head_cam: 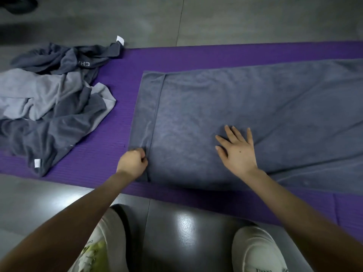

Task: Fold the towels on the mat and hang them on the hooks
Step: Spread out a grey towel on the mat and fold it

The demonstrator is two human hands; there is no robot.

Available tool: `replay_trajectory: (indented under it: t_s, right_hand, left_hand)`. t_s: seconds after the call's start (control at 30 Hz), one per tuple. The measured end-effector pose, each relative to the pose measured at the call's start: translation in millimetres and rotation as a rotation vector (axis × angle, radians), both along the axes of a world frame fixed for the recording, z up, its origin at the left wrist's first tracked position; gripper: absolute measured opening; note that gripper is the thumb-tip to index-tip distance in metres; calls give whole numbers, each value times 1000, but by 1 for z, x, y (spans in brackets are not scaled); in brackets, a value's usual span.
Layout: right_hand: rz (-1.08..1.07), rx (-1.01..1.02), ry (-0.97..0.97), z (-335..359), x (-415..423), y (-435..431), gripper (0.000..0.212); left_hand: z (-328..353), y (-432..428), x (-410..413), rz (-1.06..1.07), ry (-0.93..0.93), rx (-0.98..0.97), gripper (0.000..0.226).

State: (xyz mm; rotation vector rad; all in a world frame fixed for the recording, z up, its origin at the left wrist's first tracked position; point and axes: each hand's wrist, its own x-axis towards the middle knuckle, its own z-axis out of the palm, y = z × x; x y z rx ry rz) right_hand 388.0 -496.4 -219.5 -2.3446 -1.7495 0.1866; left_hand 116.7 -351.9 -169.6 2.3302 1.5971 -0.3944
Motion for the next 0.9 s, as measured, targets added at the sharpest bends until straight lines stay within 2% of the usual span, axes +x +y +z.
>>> replay_trajectory:
  t_s: [0.13,0.23,0.3,0.43,0.57,0.63,0.7,0.8,0.9]
  right_hand:
    - [-36,93,26,4,6,-23,44]
    - [-145,231,63,13,18,-46,38]
    - [-247,317,70,20,31,-71,32]
    - [-497,382,83,30,67,-137,31]
    - [-880,327,69,31,106,-199,41]
    - [-1089,280,73,31,121,-217,49]
    - [-1278,180,93,31,137,-231,48]
    - [-1402,12,114,24,152,-234,41]
    - [-1439,-46,102,17,156,-224,36]
  left_hand:
    - [13,-6,8,-67,133,43,24]
    - [25,-6,37,-101,31,168,23]
    - [28,-10,68,-211,-80,186,20]
    - [27,-39,157,-459,-289,12,21]
    - [22,-92,241,-621,-424,-168,12]
    - [18,-118,268,-708,-446,-232,13]
    - [13,-143,293,-808,-430,-292,16]
    - [7,-165,315,-913,-369,-316,21]
    - [-1,-174,328,-899,-356,-362,26]
